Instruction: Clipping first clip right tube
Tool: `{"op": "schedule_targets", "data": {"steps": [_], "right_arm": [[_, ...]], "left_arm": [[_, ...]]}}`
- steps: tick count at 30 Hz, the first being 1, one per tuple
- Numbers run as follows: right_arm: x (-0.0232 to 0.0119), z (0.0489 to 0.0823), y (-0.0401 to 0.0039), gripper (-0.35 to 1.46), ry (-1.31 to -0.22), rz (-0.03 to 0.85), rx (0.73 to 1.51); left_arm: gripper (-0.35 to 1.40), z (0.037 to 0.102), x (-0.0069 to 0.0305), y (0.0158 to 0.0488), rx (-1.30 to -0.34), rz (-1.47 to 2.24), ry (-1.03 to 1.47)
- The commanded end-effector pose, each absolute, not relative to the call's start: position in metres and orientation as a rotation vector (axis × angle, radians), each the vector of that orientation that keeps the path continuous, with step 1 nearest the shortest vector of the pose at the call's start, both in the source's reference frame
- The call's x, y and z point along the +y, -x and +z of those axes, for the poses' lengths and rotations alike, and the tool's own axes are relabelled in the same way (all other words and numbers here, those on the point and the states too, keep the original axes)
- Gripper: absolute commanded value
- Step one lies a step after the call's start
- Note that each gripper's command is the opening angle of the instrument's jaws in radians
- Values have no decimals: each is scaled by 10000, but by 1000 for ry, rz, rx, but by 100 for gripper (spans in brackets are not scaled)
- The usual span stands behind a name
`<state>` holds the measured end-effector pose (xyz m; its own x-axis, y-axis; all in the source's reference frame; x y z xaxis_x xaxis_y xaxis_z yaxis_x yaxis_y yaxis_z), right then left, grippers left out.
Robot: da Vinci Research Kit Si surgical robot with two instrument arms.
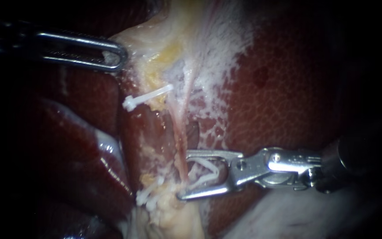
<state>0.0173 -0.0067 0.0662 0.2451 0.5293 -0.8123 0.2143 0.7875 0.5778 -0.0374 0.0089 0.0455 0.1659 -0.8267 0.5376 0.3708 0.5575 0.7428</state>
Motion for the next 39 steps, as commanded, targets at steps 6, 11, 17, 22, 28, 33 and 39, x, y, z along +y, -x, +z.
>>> {"op": "schedule_targets", "data": {"steps": [6,11,17,22,28,33,39], "right_arm": [[-63,662,-178,52,-718,198,1327],[-58,653,-179,51,-776,173,1324],[-57,649,-180,49,-812,155,1321],[-58,648,-180,46,-817,149,1321],[-59,649,-181,44,-825,157,1316],[-60,651,-183,41,-832,166,1312],[-58,652,-184,35,-836,169,1309]], "left_arm": [[-16,456,88,374,-1097,-906,-504],[-16,456,88,374,-1096,-908,-501],[-16,457,87,374,-1096,-908,-500],[-16,457,87,374,-1096,-908,-500],[-16,458,87,375,-1096,-908,-500],[-16,458,87,377,-1097,-907,-501],[-16,458,87,377,-1097,-907,-501]]}}
